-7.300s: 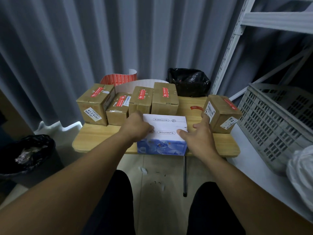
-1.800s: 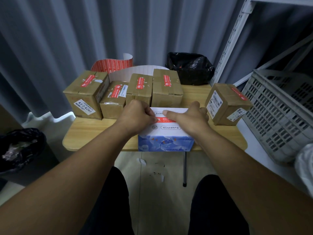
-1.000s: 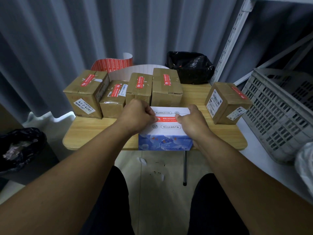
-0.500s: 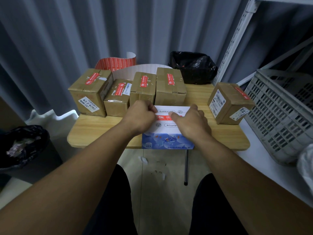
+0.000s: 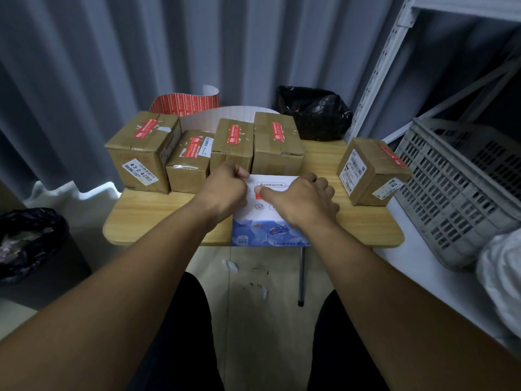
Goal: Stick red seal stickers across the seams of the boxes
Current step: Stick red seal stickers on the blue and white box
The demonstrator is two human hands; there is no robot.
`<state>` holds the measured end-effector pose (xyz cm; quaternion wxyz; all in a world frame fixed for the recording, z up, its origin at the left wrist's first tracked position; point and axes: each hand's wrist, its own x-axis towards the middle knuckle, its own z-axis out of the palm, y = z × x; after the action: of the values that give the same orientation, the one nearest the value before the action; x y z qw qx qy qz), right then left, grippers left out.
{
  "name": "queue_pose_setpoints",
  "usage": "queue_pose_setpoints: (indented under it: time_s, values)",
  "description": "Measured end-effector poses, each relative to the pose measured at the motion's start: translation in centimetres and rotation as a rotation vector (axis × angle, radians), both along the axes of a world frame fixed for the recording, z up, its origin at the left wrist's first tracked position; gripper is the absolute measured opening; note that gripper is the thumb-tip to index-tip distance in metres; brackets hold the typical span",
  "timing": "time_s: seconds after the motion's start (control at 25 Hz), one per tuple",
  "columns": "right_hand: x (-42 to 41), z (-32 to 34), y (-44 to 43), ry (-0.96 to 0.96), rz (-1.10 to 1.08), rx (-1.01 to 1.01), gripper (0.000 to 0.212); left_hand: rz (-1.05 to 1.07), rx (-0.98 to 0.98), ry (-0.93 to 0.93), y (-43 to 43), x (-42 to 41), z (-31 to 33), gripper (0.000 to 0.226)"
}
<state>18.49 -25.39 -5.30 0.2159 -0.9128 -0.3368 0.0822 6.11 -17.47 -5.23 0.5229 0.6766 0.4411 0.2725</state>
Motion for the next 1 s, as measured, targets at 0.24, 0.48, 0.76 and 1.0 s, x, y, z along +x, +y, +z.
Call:
queue_pose_setpoints:
  time_s: [0.24, 0.48, 0.76, 1.0]
  values:
    - [-0.3, 0.7, 0.5, 0.048, 0.014, -0.083, 0.137, -0.012, 0.004, -0.012, 0.0, 0.1, -0.1, 0.028]
    - [0.5, 0.2, 0.3, 0.095, 0.063, -0.052, 0.13, -0.011, -0.067, -0.054, 0.0, -0.1, -0.1, 0.024]
    - [1.8, 0.2, 0.2, 0.21, 0.056, 0.027, 0.115, 0.002, -0.077, -0.054, 0.2, -0.1, -0.3, 0.028]
    - [0.7, 0.1, 0.3, 0.129, 0.049, -0.015, 0.125, 0.004, -0.077, -0.028, 0.2, 0.1, -0.3, 0.03]
